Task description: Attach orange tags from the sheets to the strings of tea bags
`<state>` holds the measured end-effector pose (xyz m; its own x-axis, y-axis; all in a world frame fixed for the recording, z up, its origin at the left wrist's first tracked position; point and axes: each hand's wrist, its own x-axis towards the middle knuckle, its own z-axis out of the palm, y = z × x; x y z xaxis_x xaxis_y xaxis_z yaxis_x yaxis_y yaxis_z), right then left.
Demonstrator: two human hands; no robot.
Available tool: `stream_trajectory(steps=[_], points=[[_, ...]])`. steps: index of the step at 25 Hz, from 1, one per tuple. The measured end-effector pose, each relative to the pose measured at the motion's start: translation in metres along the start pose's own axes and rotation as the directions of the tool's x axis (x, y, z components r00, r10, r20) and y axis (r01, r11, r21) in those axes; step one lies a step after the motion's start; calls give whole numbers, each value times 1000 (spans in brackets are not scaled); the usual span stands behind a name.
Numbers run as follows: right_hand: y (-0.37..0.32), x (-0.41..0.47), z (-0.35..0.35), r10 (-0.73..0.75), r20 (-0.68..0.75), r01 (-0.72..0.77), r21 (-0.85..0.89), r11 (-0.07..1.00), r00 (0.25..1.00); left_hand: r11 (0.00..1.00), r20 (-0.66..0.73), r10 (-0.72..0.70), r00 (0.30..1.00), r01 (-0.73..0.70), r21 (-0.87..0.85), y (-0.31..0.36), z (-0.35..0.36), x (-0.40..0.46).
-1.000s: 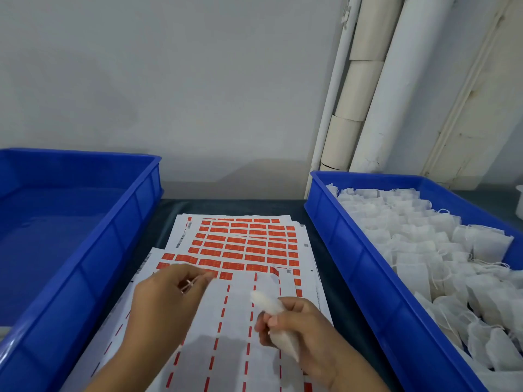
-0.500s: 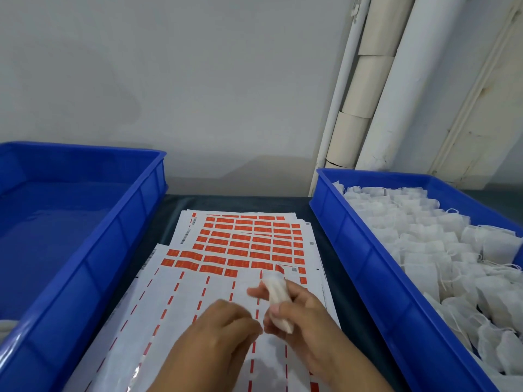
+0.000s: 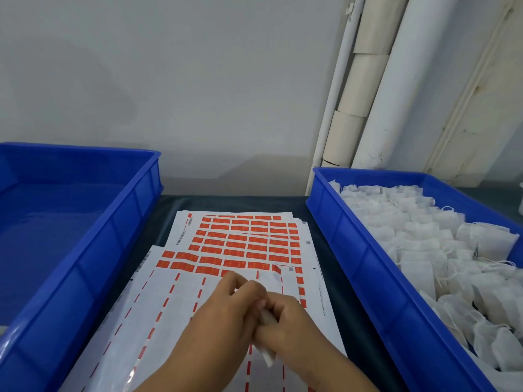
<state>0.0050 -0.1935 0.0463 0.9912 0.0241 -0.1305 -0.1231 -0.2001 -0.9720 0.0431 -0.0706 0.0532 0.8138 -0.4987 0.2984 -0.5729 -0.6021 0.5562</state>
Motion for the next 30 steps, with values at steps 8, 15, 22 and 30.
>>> stream_trajectory(steps=[8, 15, 22, 30], points=[[10, 5, 22, -220, -357, 229, -16, 973, 908, 850, -76, -416, 906, 358, -388, -1, -1, 13], [13, 12, 28, -717, -430, 219, -753, 620, 549, 785, -100, -518, 849, 426, -450, -2, 1, 17], [-1, 10, 32, -567, -381, 123, -743, 658, 730, 750, -102, -524, 846, 401, -526, -3, -5, 16], [-16, 11, 13, 199, -164, -171, 173, 970, 966, 657, 19, -469, 883, 364, -660, -19, -20, 16]])
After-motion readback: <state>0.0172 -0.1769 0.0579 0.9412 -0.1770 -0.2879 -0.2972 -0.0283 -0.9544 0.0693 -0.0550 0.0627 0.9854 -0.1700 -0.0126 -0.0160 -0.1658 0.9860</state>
